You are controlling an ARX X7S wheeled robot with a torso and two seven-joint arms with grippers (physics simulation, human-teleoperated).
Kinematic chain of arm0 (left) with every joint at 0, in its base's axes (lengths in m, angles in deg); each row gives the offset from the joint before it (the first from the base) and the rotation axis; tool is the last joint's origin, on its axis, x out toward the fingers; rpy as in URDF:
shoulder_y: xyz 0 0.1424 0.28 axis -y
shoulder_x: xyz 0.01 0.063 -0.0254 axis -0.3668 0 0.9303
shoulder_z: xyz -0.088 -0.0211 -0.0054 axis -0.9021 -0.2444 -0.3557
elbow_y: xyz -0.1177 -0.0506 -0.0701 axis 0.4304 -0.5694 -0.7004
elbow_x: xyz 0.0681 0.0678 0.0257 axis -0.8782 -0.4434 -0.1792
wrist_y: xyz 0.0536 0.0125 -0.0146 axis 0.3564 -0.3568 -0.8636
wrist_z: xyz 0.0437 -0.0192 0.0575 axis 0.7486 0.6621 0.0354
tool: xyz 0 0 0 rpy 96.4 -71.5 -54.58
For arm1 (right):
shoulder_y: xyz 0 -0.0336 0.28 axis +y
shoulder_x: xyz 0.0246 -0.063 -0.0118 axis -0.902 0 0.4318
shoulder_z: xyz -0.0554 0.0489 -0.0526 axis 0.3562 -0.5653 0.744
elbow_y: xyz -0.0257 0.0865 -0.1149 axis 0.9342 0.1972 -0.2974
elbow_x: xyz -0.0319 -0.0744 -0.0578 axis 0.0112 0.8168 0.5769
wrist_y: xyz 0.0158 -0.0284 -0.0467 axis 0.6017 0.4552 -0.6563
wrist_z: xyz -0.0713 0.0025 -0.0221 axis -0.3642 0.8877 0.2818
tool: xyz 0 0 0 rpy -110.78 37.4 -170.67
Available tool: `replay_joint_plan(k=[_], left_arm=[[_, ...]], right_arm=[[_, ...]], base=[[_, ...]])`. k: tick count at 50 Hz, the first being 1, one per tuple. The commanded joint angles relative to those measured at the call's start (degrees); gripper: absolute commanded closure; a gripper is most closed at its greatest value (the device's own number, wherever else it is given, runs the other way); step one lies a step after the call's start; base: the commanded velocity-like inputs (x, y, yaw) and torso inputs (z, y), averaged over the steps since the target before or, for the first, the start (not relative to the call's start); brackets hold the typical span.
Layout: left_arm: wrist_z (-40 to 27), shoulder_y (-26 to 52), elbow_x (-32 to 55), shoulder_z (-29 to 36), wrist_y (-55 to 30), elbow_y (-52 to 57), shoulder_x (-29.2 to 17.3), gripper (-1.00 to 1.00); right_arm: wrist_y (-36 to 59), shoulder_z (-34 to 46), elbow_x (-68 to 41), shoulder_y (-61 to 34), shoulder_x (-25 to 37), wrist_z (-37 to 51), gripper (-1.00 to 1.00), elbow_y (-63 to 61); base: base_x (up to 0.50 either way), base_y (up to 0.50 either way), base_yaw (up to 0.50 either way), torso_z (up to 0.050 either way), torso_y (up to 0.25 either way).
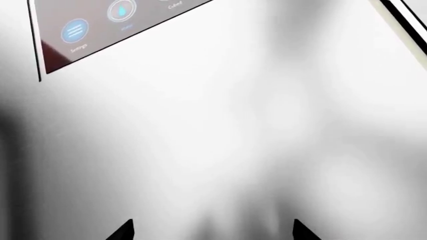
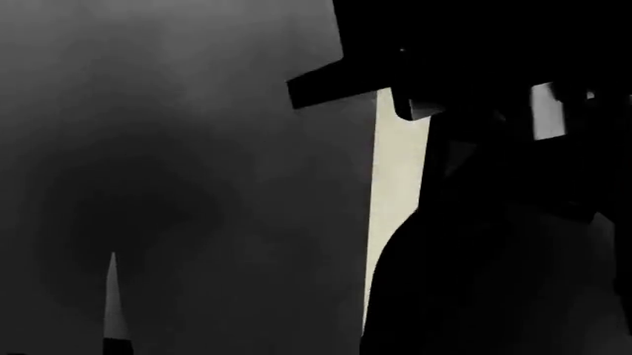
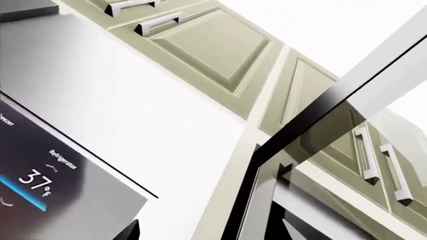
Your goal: Close the microwave door
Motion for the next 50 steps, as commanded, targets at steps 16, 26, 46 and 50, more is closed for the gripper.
replay_joint_plan(k=[16, 26, 46, 50], left_arm=[[0.26, 1.01, 0.49, 0.37, -0.82, 0.14, -0.47, -1.00], [0.22, 0.82, 0.80, 0.34, -0.91, 0.87, -0.76, -1.00], [-0.35, 0.55, 0.61, 0.60, -0.96, 1.25, -0.99, -1.00], [-0.38, 0.52, 0.70, 0.68, -0.89, 1.38, -1.08, -1.00]], right_arm=[[1.65, -0.14, -1.18, -5.85, 2.17, 2.32, -1.00, 3.92], [2.22, -1.45, -2.71, -7.33, 2.51, 2.78, -1.00, 5.58], [0.19, -4.25, -4.58, -6.96, 4.29, 6.73, -1.00, 10.36], [-0.35, -4.17, -4.97, -6.80, 4.52, 7.06, -1.00, 10.73]], base=[[0.00, 0.00, 0.00, 0.000, 0.000], [0.00, 0.00, 0.00, 0.000, 0.000], [0.00, 0.00, 0.00, 0.000, 0.000], [0.00, 0.00, 0.00, 0.000, 0.000]])
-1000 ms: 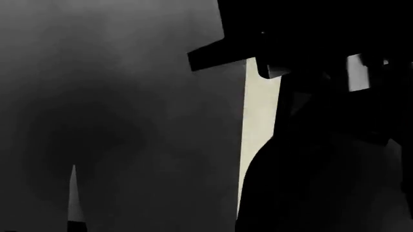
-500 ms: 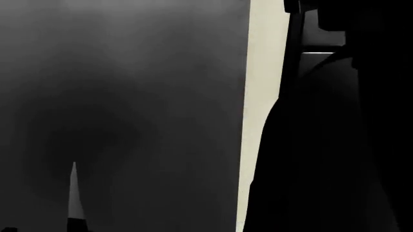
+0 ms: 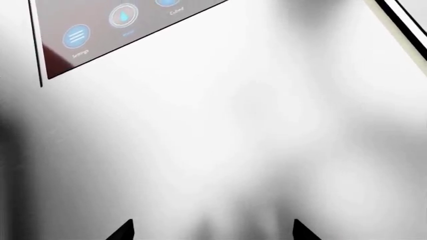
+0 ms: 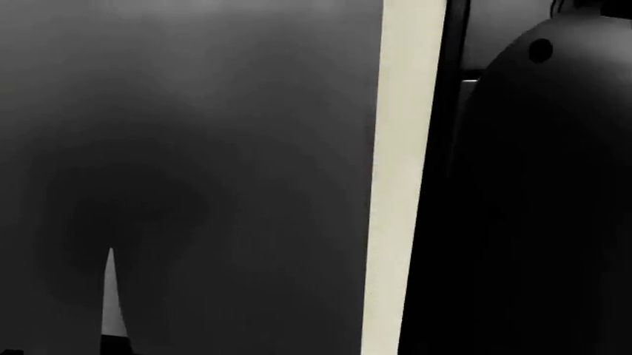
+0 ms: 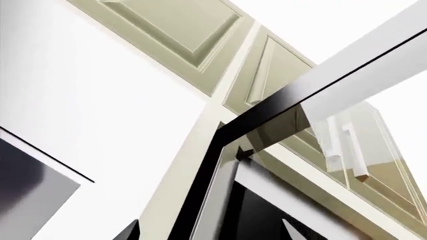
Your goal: Close the microwave door
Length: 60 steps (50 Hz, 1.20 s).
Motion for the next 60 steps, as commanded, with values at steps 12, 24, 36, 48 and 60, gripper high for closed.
replay_joint_plan(k=[12, 24, 36, 48, 60], left_arm=[[-0.22, -0.09, 0.42, 0.17, -0.02, 0.61, -0.44, -1.00], [-0.43, -0.19, 0.81, 0.00, 0.03, 0.94, -0.81, -1.00], [-0.66, -0.25, 1.11, -0.02, 0.09, 0.94, -1.06, -1.00], [-0.62, -0.26, 1.03, 0.19, -0.31, 1.39, -1.25, -1.00], [-0.82, -0.41, 1.03, 0.13, -0.60, 1.98, -1.48, -1.00]], right_arm=[[-3.62, -2.81, -4.32, 0.21, 1.03, 2.95, -1.00, 4.07], [-6.51, -6.76, -8.40, -1.05, 1.14, 5.21, -1.00, 9.04], [-10.15, -6.35, -8.20, 0.46, 2.55, 7.93, -1.00, 12.26], [-11.67, -7.04, -9.57, 0.04, 2.97, 9.02, -1.00, 14.71], [-13.08, -8.14, -10.78, -0.36, 3.51, 10.49, -1.00, 18.13]], base=[[0.00, 0.00, 0.00, 0.000, 0.000], [0.00, 0.00, 0.00, 0.000, 0.000], [0.00, 0.00, 0.00, 0.000, 0.000], [0.00, 0.00, 0.00, 0.000, 0.000], [0.00, 0.00, 0.00, 0.000, 0.000]])
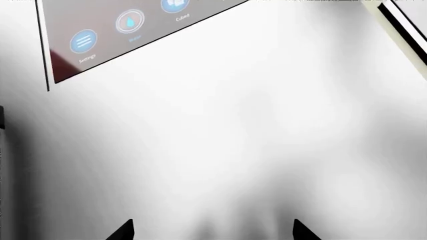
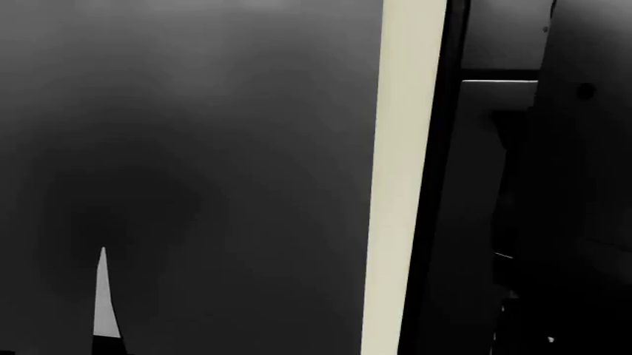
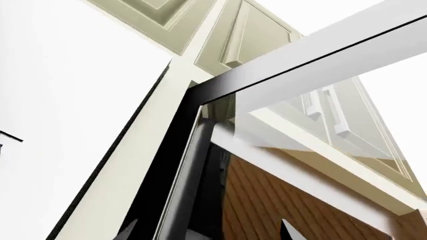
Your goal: Close the microwave door
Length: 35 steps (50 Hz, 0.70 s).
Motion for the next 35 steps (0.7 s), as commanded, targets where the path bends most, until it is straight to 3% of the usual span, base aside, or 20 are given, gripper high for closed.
replay_joint_plan(k=[1, 35], left_arm=[[-0.12, -0.10, 0.00, 0.03, -0.26, 0.49, -0.21, -1.00], [-0.27, 0.38, 0.28, 0.34, -0.88, 0.80, -0.68, -1.00]], right_arm=[[-1.14, -0.83, -1.06, -0.19, 0.47, 1.24, -1.00, 2.72], [-0.97, -2.94, -6.19, -4.60, -1.04, 2.71, -1.00, 13.65]], base=[[0.00, 0.00, 0.00, 0.000, 0.000], [0.00, 0.00, 0.00, 0.000, 0.000]])
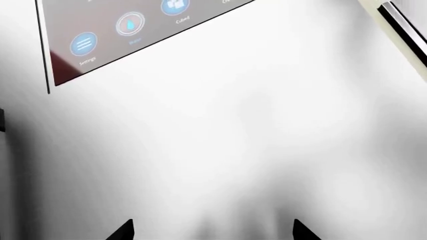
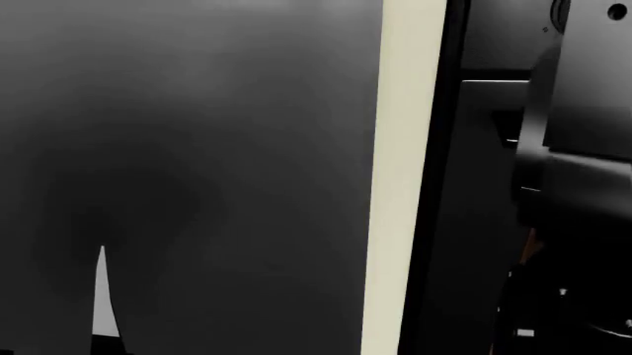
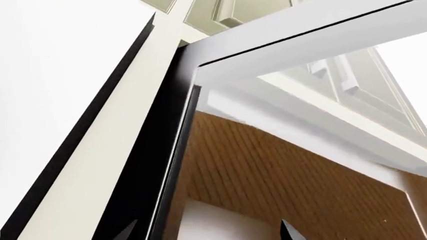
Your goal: Close the microwave door
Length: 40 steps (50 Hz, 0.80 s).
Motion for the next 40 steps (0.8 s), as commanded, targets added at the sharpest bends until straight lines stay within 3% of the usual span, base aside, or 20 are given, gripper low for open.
replay_joint_plan(k=[1, 40], left_arm=[[-0.03, 0.25, 0.21, 0.01, -0.18, 0.09, -0.21, -1.00], [0.47, 2.76, 2.17, -0.16, -0.35, -1.25, -0.98, -1.00]], right_arm=[[-0.47, -0.25, -1.38, -1.62, -0.31, 0.65, -1.00, 4.55], [-5.97, -4.74, -8.67, -7.30, -1.38, 3.74, -1.00, 23.19]], base=[[0.00, 0.00, 0.00, 0.000, 0.000], [0.00, 0.00, 0.00, 0.000, 0.000]])
